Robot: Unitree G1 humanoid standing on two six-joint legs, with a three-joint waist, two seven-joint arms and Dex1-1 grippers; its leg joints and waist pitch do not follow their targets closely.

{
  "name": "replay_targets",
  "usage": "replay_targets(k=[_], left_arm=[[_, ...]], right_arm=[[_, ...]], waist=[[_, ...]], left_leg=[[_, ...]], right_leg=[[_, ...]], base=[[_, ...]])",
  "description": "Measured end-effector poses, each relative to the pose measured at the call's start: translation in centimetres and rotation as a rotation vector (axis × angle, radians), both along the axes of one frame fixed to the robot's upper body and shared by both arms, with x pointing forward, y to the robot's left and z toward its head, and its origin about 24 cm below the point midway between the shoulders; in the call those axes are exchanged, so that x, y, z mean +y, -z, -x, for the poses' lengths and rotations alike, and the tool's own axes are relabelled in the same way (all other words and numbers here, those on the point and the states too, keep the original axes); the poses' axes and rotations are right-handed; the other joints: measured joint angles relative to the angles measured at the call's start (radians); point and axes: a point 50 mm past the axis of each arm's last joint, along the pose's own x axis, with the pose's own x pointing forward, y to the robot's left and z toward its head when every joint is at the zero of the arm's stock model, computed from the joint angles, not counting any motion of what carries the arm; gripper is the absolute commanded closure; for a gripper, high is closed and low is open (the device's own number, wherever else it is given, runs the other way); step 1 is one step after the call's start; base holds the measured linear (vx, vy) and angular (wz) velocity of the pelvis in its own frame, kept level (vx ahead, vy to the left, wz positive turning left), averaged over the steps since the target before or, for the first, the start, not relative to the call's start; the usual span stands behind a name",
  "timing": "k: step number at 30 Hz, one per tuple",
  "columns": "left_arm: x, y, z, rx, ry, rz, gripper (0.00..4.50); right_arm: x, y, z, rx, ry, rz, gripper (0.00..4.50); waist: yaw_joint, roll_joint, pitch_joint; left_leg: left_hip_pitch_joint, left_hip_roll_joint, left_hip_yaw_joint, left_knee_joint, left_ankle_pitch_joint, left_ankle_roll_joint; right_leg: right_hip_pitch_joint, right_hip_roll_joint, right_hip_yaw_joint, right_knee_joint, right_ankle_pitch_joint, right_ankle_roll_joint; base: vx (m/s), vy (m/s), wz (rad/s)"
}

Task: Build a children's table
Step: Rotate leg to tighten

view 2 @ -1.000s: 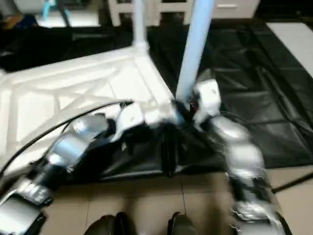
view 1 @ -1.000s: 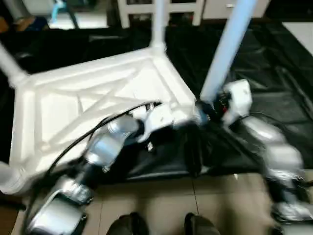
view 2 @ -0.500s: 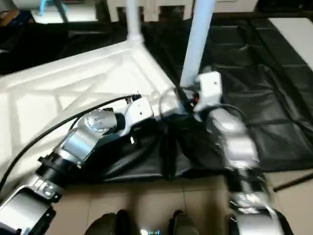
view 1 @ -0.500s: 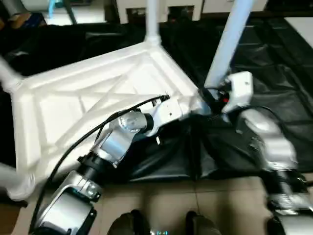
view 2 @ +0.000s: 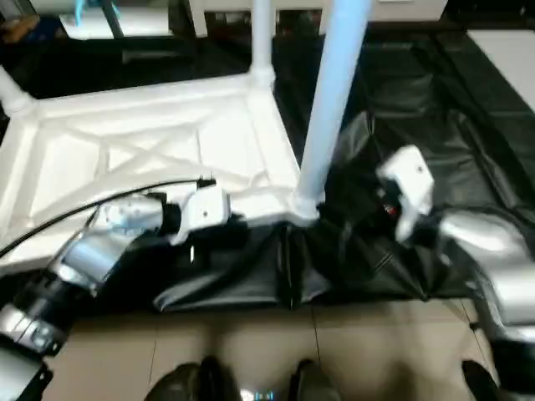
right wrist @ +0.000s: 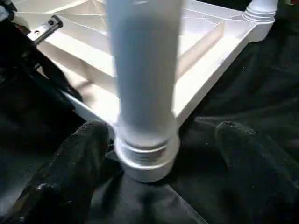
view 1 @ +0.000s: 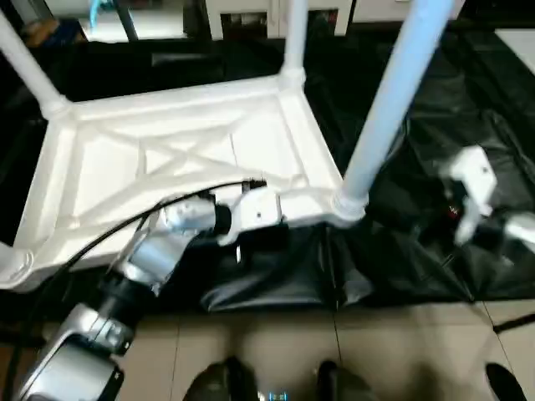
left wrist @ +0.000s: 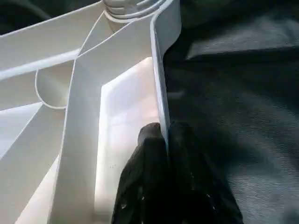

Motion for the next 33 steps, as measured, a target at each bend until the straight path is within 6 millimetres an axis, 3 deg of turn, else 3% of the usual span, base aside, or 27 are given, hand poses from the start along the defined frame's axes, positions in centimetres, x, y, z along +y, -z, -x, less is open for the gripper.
replay_targets(k=[8, 12, 19, 33], left_arm=[[-0.6, 0.2, 0.8, 0.012, 0.056, 0.001, 4.50], [-1.1, 0.3, 1.0, 0.017, 0.078, 0.002, 4.50], [-1.4, 0.4, 1.4, 0.015, 0.101, -0.002, 4.50], [-1.3, 0.5, 1.4, 0.010, 0.096, -0.012, 4.50]], right_arm=[[1.1, 0.7, 0.6, 0.056, -0.132, -0.022, 0.15], [1.9, 1.8, -0.5, 0.070, -0.134, -0.019, 0.15], [2.4, 1.7, -1.9, 0.036, -0.108, -0.034, 0.15], [2.1, 2.1, -1.5, 0.072, -0.162, -0.052, 1.40]], waist=[[0.008, -0.001, -0.001], [0.014, 0.000, -0.001], [0.021, 0.000, -0.002], [0.020, -0.001, -0.002]], left_leg=[[0.000, 0.000, 0.002, 0.001, 0.002, 0.003], [0.000, 0.000, 0.007, 0.002, 0.003, 0.005], [0.000, 0.000, 0.010, 0.003, 0.004, 0.008], [0.000, 0.000, 0.010, 0.007, 0.004, 0.009]], right_leg=[[0.000, -0.001, 0.000, 0.001, 0.000, 0.000], [0.000, -0.004, 0.000, 0.002, 0.000, 0.000], [0.001, -0.007, -0.001, 0.003, 0.000, 0.000], [0.001, -0.007, -0.001, 0.008, 0.000, 0.000]], base=[[0.000, 0.000, 0.00], [0.000, 0.000, 0.00], [0.000, 0.000, 0.00], [0.000, 0.000, 0.00]])
